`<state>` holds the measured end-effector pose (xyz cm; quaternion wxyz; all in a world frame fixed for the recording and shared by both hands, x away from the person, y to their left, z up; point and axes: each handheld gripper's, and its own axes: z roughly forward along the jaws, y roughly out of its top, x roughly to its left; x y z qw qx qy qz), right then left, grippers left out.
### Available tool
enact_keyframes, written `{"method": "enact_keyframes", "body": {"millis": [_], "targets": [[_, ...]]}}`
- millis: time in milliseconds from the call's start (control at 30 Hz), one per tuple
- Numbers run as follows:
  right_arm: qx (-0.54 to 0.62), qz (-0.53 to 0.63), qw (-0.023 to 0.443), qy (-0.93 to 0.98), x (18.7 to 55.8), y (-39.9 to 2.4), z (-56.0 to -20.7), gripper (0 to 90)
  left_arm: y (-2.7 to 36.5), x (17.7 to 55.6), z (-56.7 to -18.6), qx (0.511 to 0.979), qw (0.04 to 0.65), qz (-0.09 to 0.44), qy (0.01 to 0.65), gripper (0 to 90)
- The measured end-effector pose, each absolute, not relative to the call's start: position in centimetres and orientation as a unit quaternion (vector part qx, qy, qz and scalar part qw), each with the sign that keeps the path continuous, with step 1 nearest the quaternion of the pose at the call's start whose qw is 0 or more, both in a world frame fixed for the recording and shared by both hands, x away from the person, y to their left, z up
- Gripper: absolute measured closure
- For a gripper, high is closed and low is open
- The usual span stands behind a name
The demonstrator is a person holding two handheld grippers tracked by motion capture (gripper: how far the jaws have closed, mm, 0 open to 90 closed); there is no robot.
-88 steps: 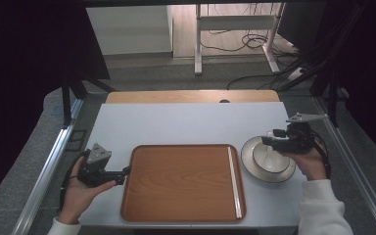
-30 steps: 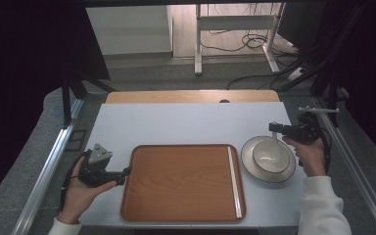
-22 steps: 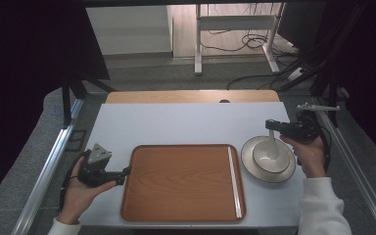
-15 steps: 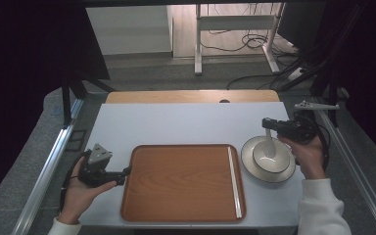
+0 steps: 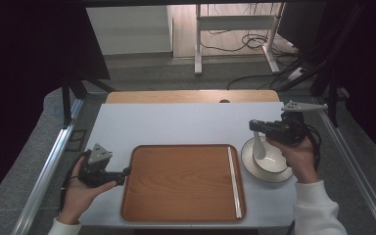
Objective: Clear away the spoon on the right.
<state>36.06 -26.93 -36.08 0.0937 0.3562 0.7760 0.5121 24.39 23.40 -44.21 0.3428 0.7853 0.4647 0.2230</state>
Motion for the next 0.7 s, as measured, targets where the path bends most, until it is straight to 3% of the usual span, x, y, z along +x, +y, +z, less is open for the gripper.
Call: {"method": "enact_keyframes", "body": {"millis": [700], "targets": [[0.312,0.476,0.064,0.820,35.3,-21.6,-37.8,85.3,23.4,24.4,-44.2,0.787,0.342,0.222,0.463,15.0]]}}
